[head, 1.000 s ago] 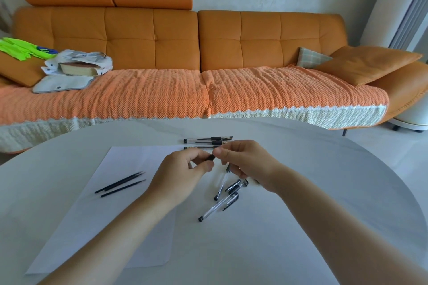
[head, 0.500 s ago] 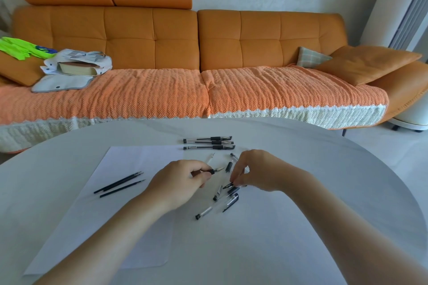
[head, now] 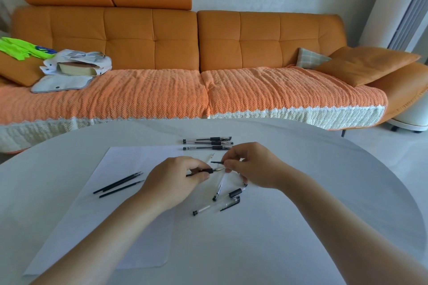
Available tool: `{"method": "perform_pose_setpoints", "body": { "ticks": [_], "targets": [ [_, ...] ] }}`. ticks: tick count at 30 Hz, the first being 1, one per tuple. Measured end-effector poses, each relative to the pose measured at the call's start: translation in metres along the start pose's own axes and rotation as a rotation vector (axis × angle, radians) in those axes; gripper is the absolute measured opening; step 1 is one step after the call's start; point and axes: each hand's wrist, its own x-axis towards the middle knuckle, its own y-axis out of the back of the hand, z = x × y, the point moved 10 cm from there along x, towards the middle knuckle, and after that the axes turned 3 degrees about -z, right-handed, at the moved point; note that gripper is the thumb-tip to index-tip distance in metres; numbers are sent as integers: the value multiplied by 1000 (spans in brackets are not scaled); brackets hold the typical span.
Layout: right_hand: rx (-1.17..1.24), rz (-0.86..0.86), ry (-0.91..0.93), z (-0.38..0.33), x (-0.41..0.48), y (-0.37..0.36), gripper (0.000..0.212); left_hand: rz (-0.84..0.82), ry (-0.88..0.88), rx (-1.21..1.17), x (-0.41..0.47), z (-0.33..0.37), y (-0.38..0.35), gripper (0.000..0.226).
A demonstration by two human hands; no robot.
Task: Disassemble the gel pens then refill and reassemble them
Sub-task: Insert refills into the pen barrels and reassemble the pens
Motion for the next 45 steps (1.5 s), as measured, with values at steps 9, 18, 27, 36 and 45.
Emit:
{"method": "perform_pose_setpoints", "body": {
  "ticks": [9,18,27,36,45],
  "targets": [
    [28,60,-18,5,0,4,16,25,22,-11,1,-7,8,9],
    [33,2,-11,-2,-1,-6,17,-9,38,-65,3,-12,6,9],
    [128,121,-66,4,-2,6,15,-2,46,-85,3,-14,11,12],
    [97,18,-4,-8,-3,-11,12,-41,12,-74,2,-6,5,7],
    [225,-11,-62,-1,5,-15,9,-24,-66,-53,9,2,15,16]
  ]
}}
